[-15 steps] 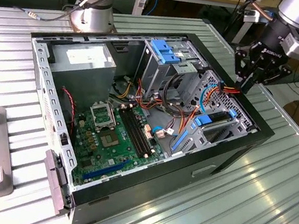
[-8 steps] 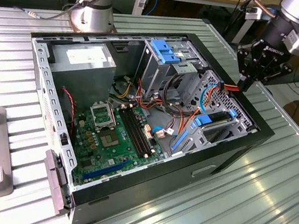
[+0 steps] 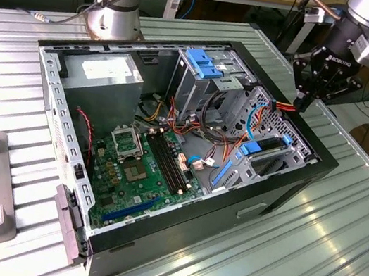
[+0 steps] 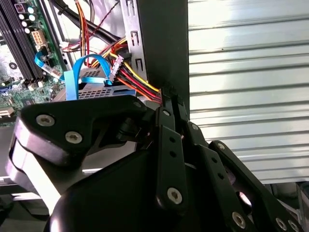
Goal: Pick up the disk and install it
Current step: 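Insert the first disk wire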
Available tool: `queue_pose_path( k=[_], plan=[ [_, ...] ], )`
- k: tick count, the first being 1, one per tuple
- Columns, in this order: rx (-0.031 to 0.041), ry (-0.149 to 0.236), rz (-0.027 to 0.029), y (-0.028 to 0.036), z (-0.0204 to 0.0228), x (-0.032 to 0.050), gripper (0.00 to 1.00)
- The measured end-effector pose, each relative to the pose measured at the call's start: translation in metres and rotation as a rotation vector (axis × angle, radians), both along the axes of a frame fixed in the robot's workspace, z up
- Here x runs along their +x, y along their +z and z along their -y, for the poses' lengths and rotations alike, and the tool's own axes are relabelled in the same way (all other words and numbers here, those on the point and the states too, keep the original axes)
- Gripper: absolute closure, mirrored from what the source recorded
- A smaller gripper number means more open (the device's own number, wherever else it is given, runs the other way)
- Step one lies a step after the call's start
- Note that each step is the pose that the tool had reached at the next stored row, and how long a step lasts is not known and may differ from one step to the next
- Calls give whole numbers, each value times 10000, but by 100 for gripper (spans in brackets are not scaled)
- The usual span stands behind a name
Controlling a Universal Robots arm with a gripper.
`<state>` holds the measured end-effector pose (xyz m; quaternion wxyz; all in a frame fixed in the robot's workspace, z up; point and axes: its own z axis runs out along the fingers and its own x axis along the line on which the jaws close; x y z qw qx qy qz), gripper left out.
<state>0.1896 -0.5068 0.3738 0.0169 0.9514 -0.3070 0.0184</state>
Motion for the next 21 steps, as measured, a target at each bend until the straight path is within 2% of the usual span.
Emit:
queue_pose_path(
  k=[3, 7, 11, 13, 21],
  plan=[
    [1, -31, 0, 0, 2, -72, 83],
    [0, -63, 0, 0, 2, -127, 83],
    [-1, -360, 0, 0, 3, -133, 83],
    [0, -809, 0, -1, 3, -134, 83],
    [0, -852, 0, -1, 6, -137, 83]
  ],
)
